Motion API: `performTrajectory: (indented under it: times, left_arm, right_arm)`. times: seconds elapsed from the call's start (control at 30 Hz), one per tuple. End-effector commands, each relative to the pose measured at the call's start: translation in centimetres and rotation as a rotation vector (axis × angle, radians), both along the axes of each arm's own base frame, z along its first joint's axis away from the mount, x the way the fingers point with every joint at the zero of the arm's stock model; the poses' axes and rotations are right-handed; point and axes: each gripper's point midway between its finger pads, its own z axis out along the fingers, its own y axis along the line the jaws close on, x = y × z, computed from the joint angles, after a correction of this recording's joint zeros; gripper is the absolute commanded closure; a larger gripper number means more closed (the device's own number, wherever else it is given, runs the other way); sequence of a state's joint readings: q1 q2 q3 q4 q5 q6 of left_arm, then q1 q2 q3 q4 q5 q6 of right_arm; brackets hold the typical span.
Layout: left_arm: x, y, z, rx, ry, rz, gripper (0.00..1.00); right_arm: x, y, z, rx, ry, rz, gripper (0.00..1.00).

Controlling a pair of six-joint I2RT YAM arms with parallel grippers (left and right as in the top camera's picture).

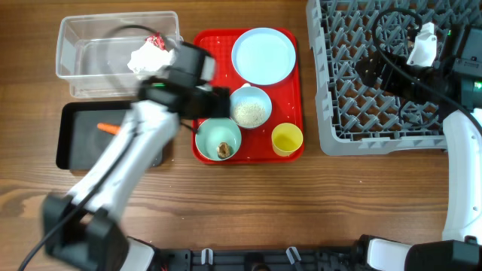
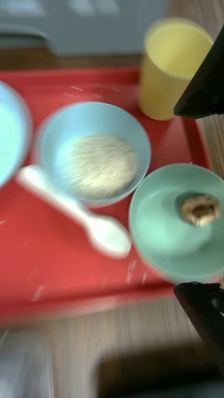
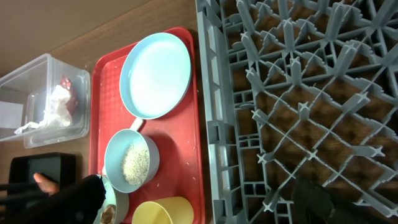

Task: Sort waste into correct bins and load items into the dishwasher rack
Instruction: 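Reach the left gripper to the green bowl and grip its rim, then lift the green bowl over the black tray and tip out the scrap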

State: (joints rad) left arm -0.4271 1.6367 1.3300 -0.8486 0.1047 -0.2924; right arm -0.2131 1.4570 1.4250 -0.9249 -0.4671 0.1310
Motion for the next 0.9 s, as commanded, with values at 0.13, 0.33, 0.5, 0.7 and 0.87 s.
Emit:
performTrajectory:
  times: [0.13, 0.33, 0.5, 0.7, 0.87]
  left_arm:
    - [-5.1, -6.6, -6.5, 0.113, 0.162, -0.212, 0.23]
    - [-5.9, -6.5, -9.0, 0.171, 0.189, -0.224, 0.34]
    - [-5.6, -4.9, -11.1, 0.27, 0.191, -0.202, 0.46]
    - [-5.3, -4.7, -11.3, 0.285, 0.18, -0.196, 0.87]
    - [-5.3, -4.1, -11.3, 0.303, 0.186, -0.137, 0.96]
  right_arm:
    - [0.0, -0.2, -0.4, -0.001, 0.02, -0.005, 0.0]
    - [-0.1, -0.1, -0.5, 0.001, 0.026, -0.006, 0.0]
    - [-0.2, -0.1, -0.6, 0.001, 0.03, -0.005, 0.0]
    - [-0.1, -0.1, -0.6, 0.001, 0.03, -0.006, 0.0]
    - [-0.2, -0.1, -0.6, 0.002, 0.031, -0.006, 0.0]
